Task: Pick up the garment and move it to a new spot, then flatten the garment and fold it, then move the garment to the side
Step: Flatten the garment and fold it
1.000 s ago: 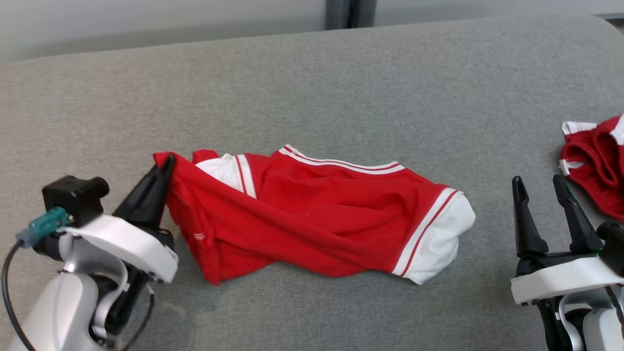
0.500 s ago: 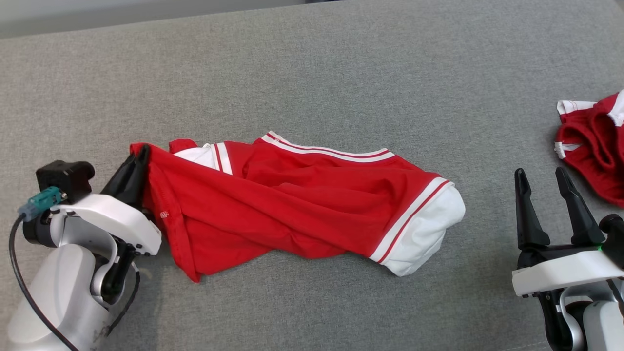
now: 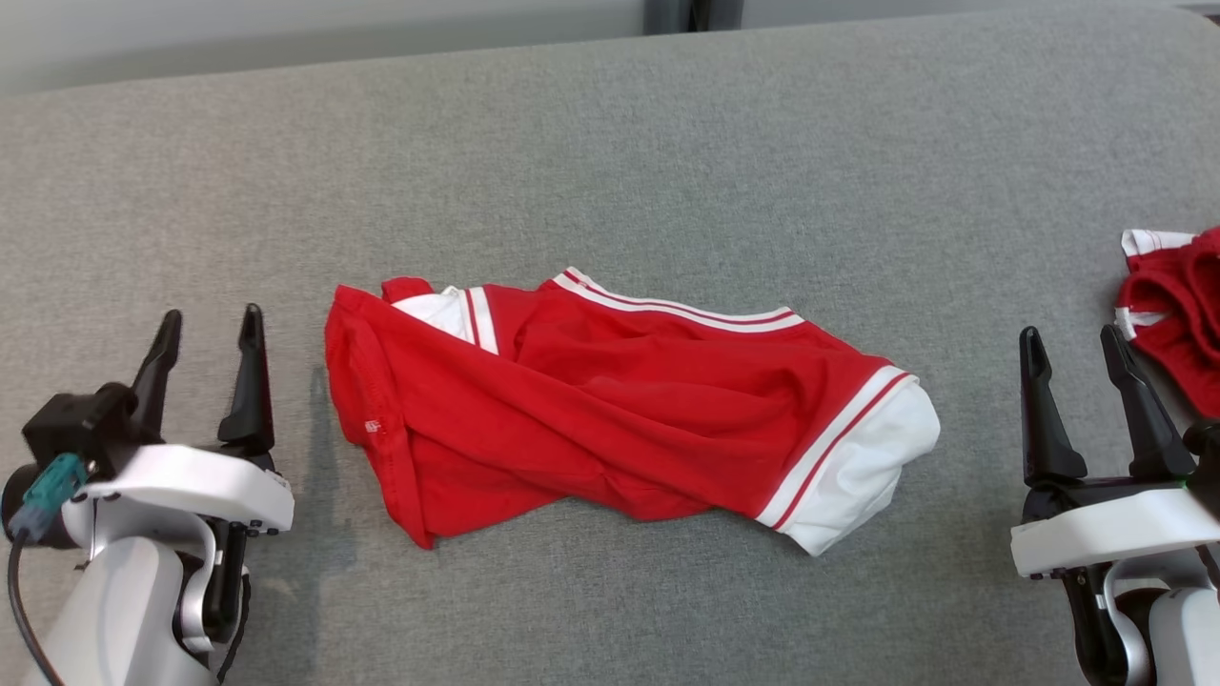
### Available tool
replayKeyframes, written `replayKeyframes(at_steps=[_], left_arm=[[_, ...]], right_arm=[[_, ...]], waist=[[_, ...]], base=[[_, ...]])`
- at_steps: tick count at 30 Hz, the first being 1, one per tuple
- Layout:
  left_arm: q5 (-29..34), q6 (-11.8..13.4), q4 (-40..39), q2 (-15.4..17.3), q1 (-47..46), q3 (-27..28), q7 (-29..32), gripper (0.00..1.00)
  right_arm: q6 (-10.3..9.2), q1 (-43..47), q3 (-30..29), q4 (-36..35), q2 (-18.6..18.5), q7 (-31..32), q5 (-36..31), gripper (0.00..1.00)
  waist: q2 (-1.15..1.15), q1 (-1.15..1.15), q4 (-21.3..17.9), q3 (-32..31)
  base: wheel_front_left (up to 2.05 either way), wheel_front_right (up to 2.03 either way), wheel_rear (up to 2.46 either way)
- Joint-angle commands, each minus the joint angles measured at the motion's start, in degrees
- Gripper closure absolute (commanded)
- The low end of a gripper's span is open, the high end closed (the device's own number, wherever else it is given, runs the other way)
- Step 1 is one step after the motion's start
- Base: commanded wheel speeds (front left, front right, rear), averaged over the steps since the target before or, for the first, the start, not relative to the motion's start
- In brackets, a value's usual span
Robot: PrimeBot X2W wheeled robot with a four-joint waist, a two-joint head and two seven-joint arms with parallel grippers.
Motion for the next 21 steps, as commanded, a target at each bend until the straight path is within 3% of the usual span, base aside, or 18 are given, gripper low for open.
replayKeyframes(at_steps=[1, 9, 21], left_arm=[[0.7, 1.1, -1.8, -0.2, 1.3, 0.7, -0.4, 0.0], [5.2, 5.5, -16.5, -0.9, 10.2, 2.2, -1.3, 0.0], [8.2, 7.0, -23.8, -0.2, 18.1, -1.1, 0.3, 0.0]], right_arm=[[-0.02, 0.5, -0.2, -0.3, -0.2, 0.2, -0.5, 0.0], [-0.02, 1.9, 0.0, -0.8, -0.2, 1.5, -2.1, 0.0], [-0.02, 5.1, 0.9, -2.4, -0.2, 4.0, -3.5, 0.0]], waist=[[0.0, 0.0, 0.5, -0.7], [0.0, 0.0, 1.8, -4.4], [0.0, 0.0, 2.7, -8.7]], base=[[0.0, 0.0, 0.0], [0.0, 0.0, 0.0], [0.0, 0.0, 0.0]])
